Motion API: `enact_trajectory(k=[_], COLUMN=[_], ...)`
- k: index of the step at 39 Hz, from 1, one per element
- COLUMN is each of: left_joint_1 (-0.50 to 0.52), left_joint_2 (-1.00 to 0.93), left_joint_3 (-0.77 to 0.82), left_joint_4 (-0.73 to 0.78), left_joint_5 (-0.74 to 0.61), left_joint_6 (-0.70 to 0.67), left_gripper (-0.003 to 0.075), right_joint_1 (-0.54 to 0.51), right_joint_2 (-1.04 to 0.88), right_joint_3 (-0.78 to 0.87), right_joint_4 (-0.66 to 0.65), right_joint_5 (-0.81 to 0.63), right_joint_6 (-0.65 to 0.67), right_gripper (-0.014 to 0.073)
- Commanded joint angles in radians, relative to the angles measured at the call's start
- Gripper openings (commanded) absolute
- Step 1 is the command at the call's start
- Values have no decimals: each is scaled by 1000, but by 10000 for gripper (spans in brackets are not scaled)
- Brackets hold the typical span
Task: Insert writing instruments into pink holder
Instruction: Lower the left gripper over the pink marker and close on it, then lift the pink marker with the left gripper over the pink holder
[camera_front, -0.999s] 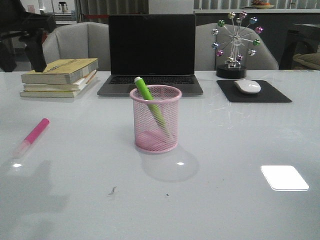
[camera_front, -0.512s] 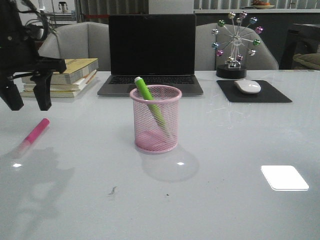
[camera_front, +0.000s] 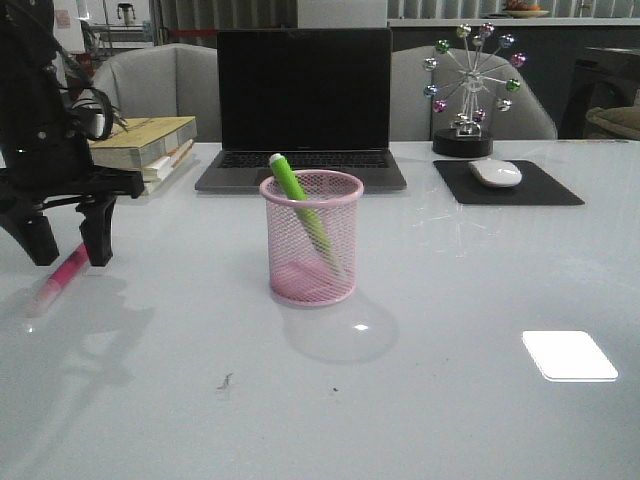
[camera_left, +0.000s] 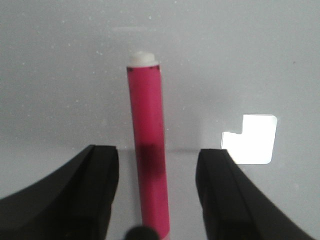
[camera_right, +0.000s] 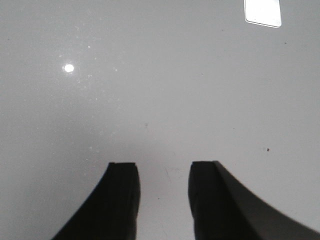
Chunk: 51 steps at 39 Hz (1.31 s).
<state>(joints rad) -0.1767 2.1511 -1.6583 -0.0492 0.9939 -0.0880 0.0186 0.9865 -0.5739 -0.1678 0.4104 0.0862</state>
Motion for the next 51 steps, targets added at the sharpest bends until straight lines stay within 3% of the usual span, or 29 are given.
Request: enact_trajectory(k=[1, 16, 32, 51], left_joint_1=[-4, -4, -4, -50], left_joint_2=[-45, -3, -3, -68], left_joint_3=[-28, -28, -28, -103], left_joint_4=[-10, -10, -10, 39], left_joint_5=[-20, -9, -10, -47], left_joint_6=[-11, -11, -9, 24], left_gripper=[407, 390, 90, 94], right_joint_1=[-7, -7, -7, -7], right_joint_2=[-20, -20, -20, -20], right_joint_3=[-28, -28, -28, -28], right_joint_4=[-22, -50, -57, -57], right_joint_5=[-53, -20, -11, -9], right_joint_6=[-8, -8, -8, -8], right_gripper=[375, 375, 375, 375])
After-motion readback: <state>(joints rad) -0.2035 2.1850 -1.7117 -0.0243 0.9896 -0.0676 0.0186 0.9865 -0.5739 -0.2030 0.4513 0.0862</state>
